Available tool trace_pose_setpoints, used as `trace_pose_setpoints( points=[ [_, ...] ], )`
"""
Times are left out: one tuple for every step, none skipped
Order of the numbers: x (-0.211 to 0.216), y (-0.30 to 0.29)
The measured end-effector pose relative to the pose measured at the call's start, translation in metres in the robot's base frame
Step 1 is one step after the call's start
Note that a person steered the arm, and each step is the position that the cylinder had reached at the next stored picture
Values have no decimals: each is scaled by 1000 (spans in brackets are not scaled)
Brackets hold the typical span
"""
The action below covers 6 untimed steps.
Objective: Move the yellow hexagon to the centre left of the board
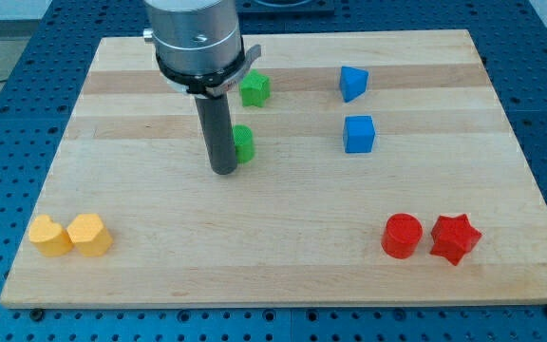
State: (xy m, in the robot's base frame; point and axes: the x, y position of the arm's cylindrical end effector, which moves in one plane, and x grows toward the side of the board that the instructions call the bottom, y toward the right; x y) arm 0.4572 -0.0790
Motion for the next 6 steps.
trace_pose_setpoints(
  points=[
    [34, -28],
    [140, -37],
    [157, -99],
    [117, -131],
    [93, -155],
    [78, -155]
  ],
)
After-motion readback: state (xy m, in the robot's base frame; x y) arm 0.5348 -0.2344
